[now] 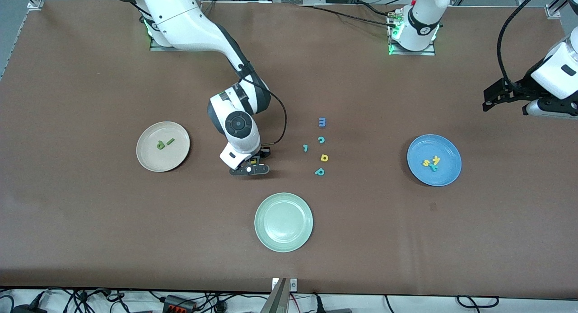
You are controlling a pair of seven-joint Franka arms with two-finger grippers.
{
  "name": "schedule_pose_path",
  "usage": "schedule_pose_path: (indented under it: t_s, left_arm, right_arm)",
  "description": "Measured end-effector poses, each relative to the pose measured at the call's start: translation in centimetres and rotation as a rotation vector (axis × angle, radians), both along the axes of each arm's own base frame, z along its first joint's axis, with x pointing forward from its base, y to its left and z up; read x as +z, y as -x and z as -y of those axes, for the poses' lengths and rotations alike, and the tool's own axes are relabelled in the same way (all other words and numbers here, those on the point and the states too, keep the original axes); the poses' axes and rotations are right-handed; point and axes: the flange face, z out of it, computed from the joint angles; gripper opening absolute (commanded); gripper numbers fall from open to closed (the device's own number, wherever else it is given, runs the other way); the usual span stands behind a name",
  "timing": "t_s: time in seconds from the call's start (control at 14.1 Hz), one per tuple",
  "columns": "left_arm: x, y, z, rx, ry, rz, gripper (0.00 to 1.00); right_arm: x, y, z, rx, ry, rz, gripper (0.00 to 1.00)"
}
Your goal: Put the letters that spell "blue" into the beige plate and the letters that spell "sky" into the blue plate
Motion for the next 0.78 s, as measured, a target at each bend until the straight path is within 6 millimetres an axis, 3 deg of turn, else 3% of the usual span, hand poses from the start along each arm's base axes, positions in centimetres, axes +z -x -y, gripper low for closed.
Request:
schedule_pose_path:
  t_s: [0.5, 0.64, 0.78]
  left_arm:
    - [-0.1, -0.6, 0.4, -0.006, -0.001, 0.001, 1.0]
    - [-0.1, -0.6, 0.4, -0.007, -0.001, 0.002, 1.0]
    - [-0.1, -0.6, 0.4, -0.007, -0.001, 0.002, 1.0]
  right_arm:
    - [0.3, -1.0, 1.4, -0.022, 0.007, 0.009, 0.14]
    - [1.4, -2.0, 3.4, -0.054, 0.025, -0.009, 0.14]
    - [3.4, -3.1, 7.2, -0.105, 0.05, -0.057, 0.14]
